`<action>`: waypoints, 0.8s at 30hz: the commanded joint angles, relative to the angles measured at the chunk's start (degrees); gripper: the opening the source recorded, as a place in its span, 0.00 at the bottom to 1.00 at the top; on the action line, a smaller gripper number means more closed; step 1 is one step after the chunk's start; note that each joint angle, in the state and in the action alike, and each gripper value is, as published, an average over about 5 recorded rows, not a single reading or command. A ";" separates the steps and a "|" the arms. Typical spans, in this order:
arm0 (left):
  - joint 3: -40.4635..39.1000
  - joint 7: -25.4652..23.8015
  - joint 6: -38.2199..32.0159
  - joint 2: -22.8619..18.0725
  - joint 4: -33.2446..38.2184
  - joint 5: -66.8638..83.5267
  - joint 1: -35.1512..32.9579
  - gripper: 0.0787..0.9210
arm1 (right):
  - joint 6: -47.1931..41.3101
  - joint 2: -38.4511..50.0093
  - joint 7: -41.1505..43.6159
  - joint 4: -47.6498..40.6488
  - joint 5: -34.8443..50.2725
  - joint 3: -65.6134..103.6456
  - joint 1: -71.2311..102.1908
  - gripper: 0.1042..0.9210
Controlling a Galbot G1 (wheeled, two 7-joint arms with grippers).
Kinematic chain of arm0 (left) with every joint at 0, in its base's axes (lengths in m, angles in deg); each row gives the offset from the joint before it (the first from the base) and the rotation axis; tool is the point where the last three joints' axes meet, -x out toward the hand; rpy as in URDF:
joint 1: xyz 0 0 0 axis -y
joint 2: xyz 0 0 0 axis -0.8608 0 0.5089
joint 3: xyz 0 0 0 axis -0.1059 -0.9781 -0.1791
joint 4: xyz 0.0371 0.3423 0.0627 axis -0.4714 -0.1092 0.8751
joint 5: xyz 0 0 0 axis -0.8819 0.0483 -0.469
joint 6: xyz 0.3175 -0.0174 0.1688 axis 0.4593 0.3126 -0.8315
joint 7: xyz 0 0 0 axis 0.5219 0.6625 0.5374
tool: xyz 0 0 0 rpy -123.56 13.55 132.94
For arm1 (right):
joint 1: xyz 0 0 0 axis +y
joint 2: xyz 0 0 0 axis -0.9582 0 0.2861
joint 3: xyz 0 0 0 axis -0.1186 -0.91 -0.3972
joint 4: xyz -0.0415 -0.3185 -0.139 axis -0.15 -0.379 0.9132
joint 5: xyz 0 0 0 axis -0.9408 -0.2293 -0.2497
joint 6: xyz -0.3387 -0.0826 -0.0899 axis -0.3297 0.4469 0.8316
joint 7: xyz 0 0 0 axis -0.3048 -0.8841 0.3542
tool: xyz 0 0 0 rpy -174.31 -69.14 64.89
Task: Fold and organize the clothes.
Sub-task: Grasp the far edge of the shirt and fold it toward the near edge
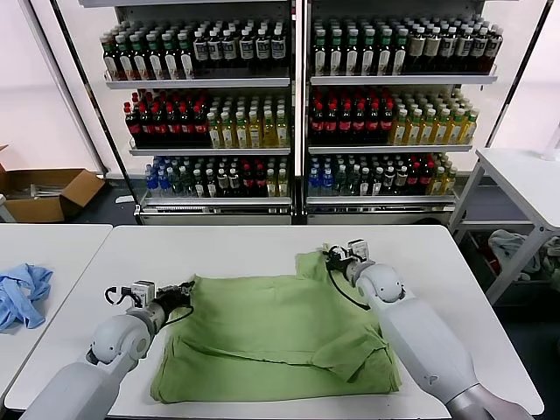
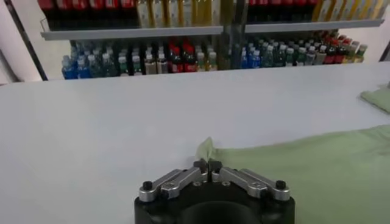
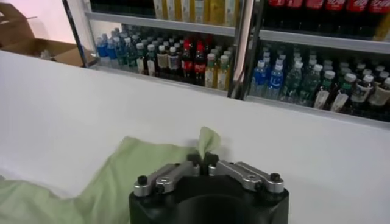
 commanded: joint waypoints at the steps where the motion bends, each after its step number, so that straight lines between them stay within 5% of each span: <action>1: 0.96 1.03 -4.19 2.66 6.08 -1.62 -3.34 0.00 | 1.05 5.75 -1.78 12.51 2.78 0.95 3.73 0.01; 14: 5.17 11.32 -6.53 4.98 22.12 -5.53 -17.66 0.00 | 3.37 18.71 -6.54 39.60 5.69 11.02 22.08 0.01; 24: 9.57 16.24 -4.67 2.82 32.62 -12.42 -32.26 0.00 | 5.90 20.46 -9.55 50.21 0.49 15.05 35.51 0.01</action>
